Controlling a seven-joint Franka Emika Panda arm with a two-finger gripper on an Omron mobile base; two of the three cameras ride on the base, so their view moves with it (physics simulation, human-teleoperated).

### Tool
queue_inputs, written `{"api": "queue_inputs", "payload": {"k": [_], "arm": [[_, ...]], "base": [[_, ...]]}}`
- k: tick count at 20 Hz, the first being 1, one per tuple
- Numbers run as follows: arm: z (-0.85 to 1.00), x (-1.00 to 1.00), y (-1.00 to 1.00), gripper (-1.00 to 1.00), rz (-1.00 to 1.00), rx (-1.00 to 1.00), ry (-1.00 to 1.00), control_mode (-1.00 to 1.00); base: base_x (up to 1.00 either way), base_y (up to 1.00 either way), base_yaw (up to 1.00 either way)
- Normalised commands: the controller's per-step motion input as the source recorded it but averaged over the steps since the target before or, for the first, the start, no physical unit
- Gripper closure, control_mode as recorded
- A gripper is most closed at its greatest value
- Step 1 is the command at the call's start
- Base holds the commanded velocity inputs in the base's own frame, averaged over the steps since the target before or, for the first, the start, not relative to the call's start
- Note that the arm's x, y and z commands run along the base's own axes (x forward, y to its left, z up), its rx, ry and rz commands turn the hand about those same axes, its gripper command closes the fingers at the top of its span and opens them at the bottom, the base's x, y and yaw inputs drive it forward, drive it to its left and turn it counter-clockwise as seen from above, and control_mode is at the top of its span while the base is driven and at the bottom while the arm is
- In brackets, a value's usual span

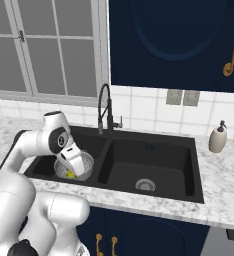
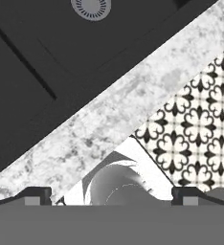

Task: Put the colander in the sink, put the pear, mango in the colander, and turn on the sink faucet and pour water over the colander.

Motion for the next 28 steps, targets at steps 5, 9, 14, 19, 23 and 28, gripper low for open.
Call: {"api": "queue_inputs", "payload": {"k": [5, 9, 14, 19, 23, 28], "arm": [[0.21, -0.31, -0.89, -1.0, 0.0, 0.0, 0.0, -1.0], [0.19, -0.12, -0.93, -1.0, 0.0, 0.0, 0.0, -1.0], [0.16, 0.01, -0.93, -1.0, 0.0, 0.0, 0.0, -1.0], [0.12, 0.07, -0.94, -1.0, 0.0, 0.0, 0.0, -1.0], [0.08, 0.1, -0.99, -1.0, 0.03, 0.0, 0.0, -1.0], [0.09, 0.15, -0.96, -1.0, 0.07, 0.0, 0.02, -1.0]], "base": [[0.0, 0.0, 0.0], [0.0, 0.0, 0.0], [0.0, 0.0, 0.0], [0.0, 0.0, 0.0], [0.0, 0.0, 0.0], [0.0, 0.0, 0.0]]}}
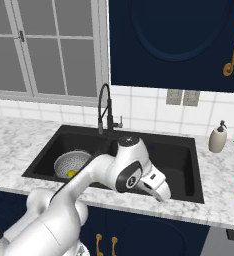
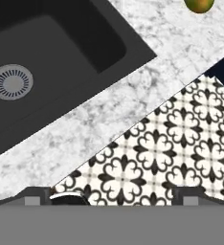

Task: Put the colander in the sink, put the pear, mango in the colander, and turn on the sink faucet and pour water over the colander.

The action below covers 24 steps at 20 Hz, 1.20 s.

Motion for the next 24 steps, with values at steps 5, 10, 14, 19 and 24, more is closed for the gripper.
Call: {"api": "queue_inputs", "payload": {"k": [5, 10, 14, 19, 24], "arm": [[0.12, 0.19, -0.89, -1.0, 0.14, 0.0, 0.09, -1.0], [0.14, 0.18, -0.9, -1.0, 0.13, 0.0, 0.05, -1.0], [0.13, 0.12, -0.93, -1.0, 0.1, 0.0, 0.06, -1.0], [0.1, 0.02, -0.91, -1.0, 0.17, 0.0, 0.02, -1.0], [0.01, 0.19, -0.6, -1.0, 0.11, 0.0, 0.01, -1.0]], "base": [[0.0, 0.0, 0.0], [0.0, 0.0, 0.0], [0.0, 0.0, 0.0], [0.0, 0.0, 0.0], [0.0, 0.0, 0.0]]}}
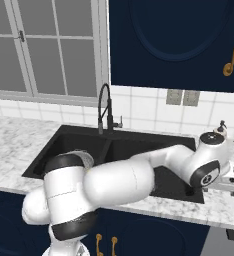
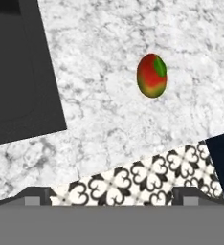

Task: Put the colander in the sink, put the pear, mango in the colander, and turn on the sink faucet and pour water over the colander.

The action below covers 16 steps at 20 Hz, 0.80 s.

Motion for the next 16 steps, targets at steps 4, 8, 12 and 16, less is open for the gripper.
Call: {"api": "queue_inputs", "payload": {"k": [4, 8, 12, 16], "arm": [[-0.08, 0.23, -0.38, -1.0, 0.07, 0.0, 0.0, -1.0], [-0.11, 0.4, -0.32, -1.0, 0.0, 0.0, 0.01, -1.0], [-0.24, 0.36, -0.14, -1.0, 0.0, 0.0, 0.0, -1.0], [-0.46, 0.1, 0.0, -1.0, 0.0, 0.0, 0.01, -1.0]], "base": [[0.0, 0.0, 0.0], [0.0, 0.0, 0.0], [0.0, 0.0, 0.0], [0.0, 0.0, 0.0]]}}
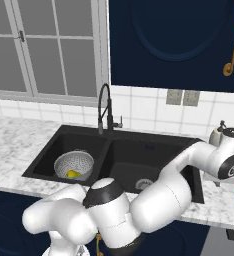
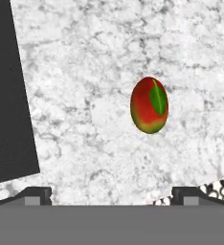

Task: Put the colander in the sink, put the pear, mango in the colander, and turn on the sink faucet and pour water over the colander.

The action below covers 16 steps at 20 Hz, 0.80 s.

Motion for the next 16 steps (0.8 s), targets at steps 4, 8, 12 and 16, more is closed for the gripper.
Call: {"api": "queue_inputs", "payload": {"k": [4, 8, 12, 16], "arm": [[-0.53, 0.03, -0.14, -1.0, 0.0, -0.04, 0.0, -1.0], [-0.31, 0.07, -0.35, -1.0, 0.0, -0.1, 0.0, -1.0], [-0.19, 0.18, -0.27, -1.0, 0.0, -0.05, 0.03, -1.0], [-0.2, 0.21, -0.32, -1.0, 0.0, 0.0, 0.09, -1.0]], "base": [[0.0, 0.0, 0.0], [0.0, 0.0, 0.0], [0.0, 0.0, 0.0], [0.0, 0.0, 0.0]]}}
